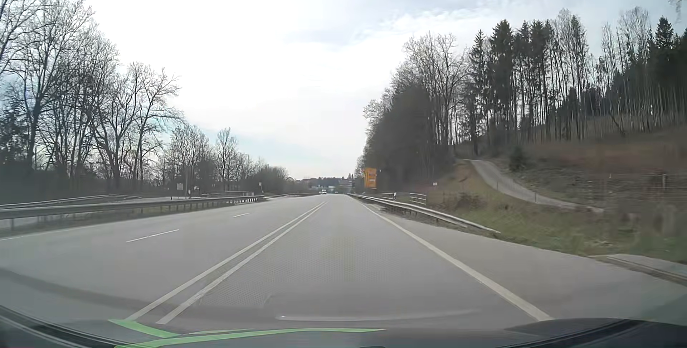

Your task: Follow the waypoints while adhering to traffic rules and regulations

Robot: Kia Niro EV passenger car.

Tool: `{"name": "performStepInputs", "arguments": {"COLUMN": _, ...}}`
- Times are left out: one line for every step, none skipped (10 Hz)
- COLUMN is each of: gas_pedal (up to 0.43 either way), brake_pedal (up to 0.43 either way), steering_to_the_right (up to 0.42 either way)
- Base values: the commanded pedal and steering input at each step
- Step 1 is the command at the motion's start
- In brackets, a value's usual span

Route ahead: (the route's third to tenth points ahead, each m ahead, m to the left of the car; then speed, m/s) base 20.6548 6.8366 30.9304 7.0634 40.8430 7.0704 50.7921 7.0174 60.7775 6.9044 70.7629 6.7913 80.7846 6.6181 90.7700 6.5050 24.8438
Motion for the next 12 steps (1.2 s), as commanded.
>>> {"name": "performStepInputs", "arguments": {"gas_pedal": 0.197, "brake_pedal": 0.000, "steering_to_the_right": 0.001}}
{"name": "performStepInputs", "arguments": {"gas_pedal": 0.197, "brake_pedal": 0.000, "steering_to_the_right": 0.001}}
{"name": "performStepInputs", "arguments": {"gas_pedal": 0.197, "brake_pedal": 0.000, "steering_to_the_right": 0.001}}
{"name": "performStepInputs", "arguments": {"gas_pedal": 0.197, "brake_pedal": 0.000, "steering_to_the_right": 0.001}}
{"name": "performStepInputs", "arguments": {"gas_pedal": 0.197, "brake_pedal": 0.000, "steering_to_the_right": 0.002}}
{"name": "performStepInputs", "arguments": {"gas_pedal": 0.197, "brake_pedal": 0.000, "steering_to_the_right": 0.004}}
{"name": "performStepInputs", "arguments": {"gas_pedal": 0.197, "brake_pedal": 0.000, "steering_to_the_right": 0.004}}
{"name": "performStepInputs", "arguments": {"gas_pedal": 0.197, "brake_pedal": 0.000, "steering_to_the_right": 0.005}}
{"name": "performStepInputs", "arguments": {"gas_pedal": 0.197, "brake_pedal": 0.000, "steering_to_the_right": 0.005}}
{"name": "performStepInputs", "arguments": {"gas_pedal": 0.197, "brake_pedal": 0.000, "steering_to_the_right": 0.005}}
{"name": "performStepInputs", "arguments": {"gas_pedal": 0.197, "brake_pedal": 0.000, "steering_to_the_right": 0.005}}
{"name": "performStepInputs", "arguments": {"gas_pedal": 0.197, "brake_pedal": 0.000, "steering_to_the_right": 0.004}}
